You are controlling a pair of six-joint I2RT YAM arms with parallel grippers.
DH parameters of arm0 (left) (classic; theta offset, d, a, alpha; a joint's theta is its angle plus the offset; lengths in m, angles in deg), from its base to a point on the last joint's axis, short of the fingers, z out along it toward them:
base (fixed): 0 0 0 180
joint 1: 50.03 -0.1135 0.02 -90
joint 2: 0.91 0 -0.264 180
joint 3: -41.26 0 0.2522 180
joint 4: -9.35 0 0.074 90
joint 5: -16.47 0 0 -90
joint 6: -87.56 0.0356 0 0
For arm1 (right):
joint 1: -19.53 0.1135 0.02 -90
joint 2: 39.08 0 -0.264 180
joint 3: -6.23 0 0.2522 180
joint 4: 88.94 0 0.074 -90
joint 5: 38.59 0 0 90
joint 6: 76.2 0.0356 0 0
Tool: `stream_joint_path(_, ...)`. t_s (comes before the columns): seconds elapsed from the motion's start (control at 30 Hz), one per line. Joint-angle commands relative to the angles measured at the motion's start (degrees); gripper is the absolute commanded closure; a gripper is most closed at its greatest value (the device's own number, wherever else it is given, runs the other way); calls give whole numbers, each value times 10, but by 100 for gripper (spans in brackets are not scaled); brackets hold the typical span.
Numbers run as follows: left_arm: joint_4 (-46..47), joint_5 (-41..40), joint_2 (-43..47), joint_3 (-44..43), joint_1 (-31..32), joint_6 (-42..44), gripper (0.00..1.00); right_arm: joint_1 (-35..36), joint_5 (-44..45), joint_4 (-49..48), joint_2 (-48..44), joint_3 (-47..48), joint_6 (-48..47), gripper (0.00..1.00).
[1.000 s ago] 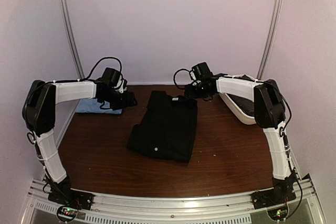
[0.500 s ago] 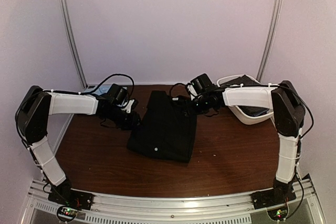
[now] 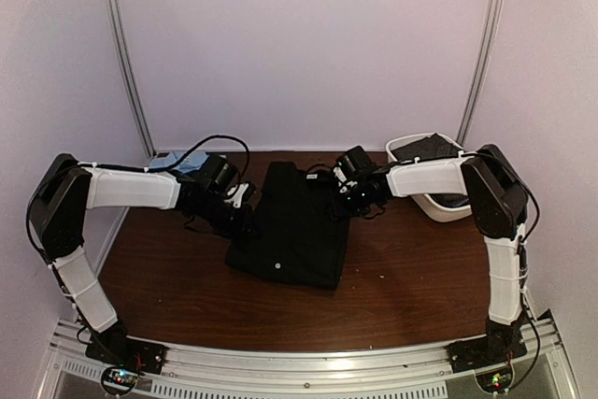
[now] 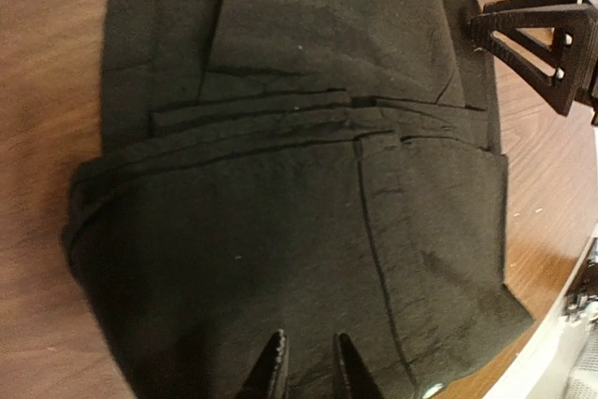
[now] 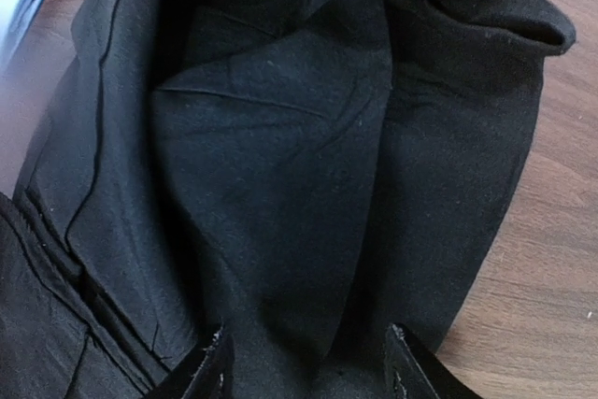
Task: Fold and stack the long sleeve shirts
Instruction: Flatten out the crumpled shirt at the center of the board.
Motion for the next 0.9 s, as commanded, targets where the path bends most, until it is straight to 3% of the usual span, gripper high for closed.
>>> stream_joint_path(0.0, -33, -75, 40, -19, 1, 5, 74, -4, -9, -10, 13, 21, 6, 49)
stream_joint_path(0.27, -82, -144, 39, -43, -10, 11, 54, -4, -20, -19, 27, 28, 11, 80)
stream_joint_path(0.43, -93, -138, 17, -42, -19, 12, 51, -10, -15, -19, 36, 44, 7, 97)
stream_joint_path(0.7, -55, -73, -32, -44, -19, 9, 50, -37, -5, 4, 83, 121, -14, 100)
stream_joint_path(0.87, -25, -60, -53, -66, -19, -4, 57, -48, -6, 25, 122, 179, -23, 100)
